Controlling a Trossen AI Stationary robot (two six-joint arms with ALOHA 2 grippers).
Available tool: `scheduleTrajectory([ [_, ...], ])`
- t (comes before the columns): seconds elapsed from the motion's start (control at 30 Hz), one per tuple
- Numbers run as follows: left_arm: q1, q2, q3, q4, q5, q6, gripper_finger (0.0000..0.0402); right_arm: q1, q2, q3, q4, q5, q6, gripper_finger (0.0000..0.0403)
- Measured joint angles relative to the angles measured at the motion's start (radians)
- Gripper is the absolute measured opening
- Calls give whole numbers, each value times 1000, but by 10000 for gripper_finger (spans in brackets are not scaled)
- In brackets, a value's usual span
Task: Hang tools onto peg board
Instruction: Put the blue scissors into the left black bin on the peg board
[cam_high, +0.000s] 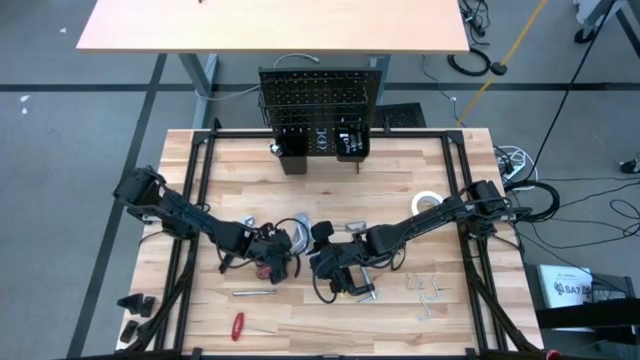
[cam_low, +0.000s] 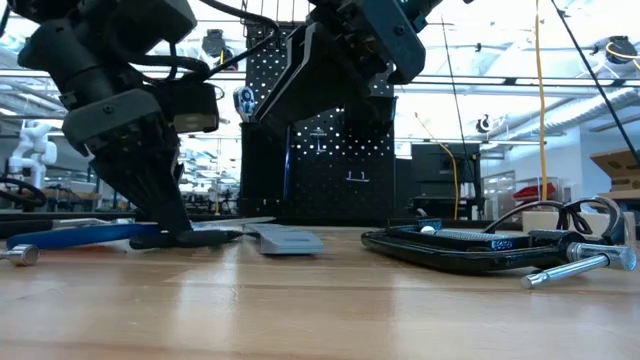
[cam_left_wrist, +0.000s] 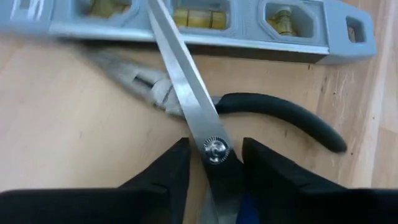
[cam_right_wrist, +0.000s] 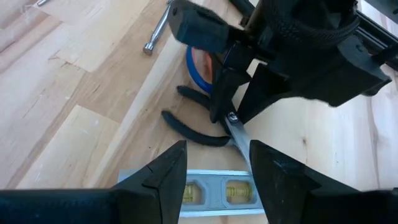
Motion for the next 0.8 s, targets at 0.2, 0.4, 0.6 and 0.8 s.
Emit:
scheduleTrajectory([
  [0.2, -1, -17, -2, -5, -4, 24, 35, 0, 0, 0, 0, 0, 3, 166],
  [0.4, 0, -41, -2, -21, -5, 29, 20, 0, 0, 0, 0, 0, 7, 166],
  [0.6, 1, -141, -2, -65, -6, 25, 20, 2, 0, 0, 10, 44, -78, 166],
  [0.8, 31, -254, -2, -40, 90, -57, 20, 27, 0, 0, 50, 263, -301, 166],
])
